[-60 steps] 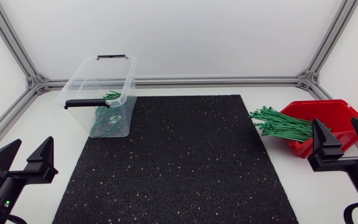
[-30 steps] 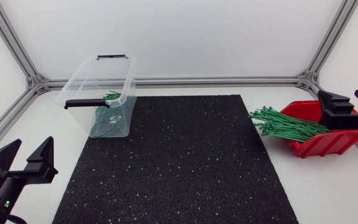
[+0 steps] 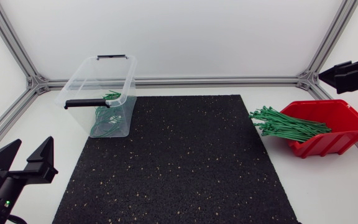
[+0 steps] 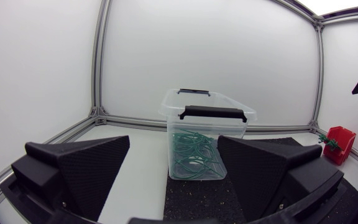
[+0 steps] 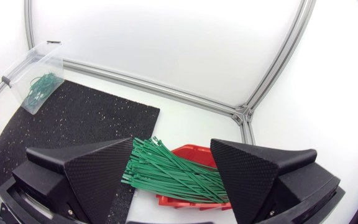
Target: Take a green cable tie from the red box, thread the tail through the head to close it, then place it in the transparent bin on the left.
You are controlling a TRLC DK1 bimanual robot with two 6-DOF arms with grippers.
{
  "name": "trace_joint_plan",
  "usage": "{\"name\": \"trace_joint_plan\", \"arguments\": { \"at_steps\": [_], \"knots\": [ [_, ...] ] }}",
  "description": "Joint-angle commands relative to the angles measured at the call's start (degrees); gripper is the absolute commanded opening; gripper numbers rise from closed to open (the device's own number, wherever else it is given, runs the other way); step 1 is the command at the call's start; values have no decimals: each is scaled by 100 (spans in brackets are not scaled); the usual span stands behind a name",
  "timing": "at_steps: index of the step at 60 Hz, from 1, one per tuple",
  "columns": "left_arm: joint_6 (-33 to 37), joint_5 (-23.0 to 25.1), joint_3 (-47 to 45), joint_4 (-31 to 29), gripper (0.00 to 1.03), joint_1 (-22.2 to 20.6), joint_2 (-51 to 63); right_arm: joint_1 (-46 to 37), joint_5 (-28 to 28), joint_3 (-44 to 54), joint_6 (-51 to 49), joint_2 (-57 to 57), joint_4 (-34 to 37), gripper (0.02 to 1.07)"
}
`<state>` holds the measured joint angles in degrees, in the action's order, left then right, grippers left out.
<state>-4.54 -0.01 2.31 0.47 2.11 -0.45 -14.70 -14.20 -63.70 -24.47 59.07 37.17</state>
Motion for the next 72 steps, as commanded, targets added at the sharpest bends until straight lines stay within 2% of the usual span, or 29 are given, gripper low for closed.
{"name": "trace_joint_plan", "arguments": {
  "at_steps": [1, 10, 16, 25, 43, 56, 68, 72],
  "knots": [
    [-56, 45, -222, -100, 99, -18, -34, -226, -233, -441, -673, 527, 300, 90],
    [-56, 45, -222, -100, 99, -26, -34, -306, -303, -714, -1666, 1072, 493, 90],
    [-56, 45, -222, -109, 99, -35, -34, -323, -769, -1144, -2668, 1546, 1328, 91],
    [-56, 45, -222, -109, 99, -70, -26, -297, -892, -1575, -3934, 2118, 2031, 90],
    [-56, 45, -222, -109, 99, -70, -26, -103, -619, -1531, -6114, 2258, 2840, 90],
    [-56, 45, -222, -109, 99, -70, -26, 406, 57, -1373, -6870, 2082, 2866, 90],
    [-56, 45, -222, -109, 99, -62, -26, 767, 286, -1118, -7116, 2030, 2761, 90],
    [-56, 45, -222, -109, 99, -53, -26, 802, 286, -1013, -7116, 2074, 2673, 85]
  ]
}}
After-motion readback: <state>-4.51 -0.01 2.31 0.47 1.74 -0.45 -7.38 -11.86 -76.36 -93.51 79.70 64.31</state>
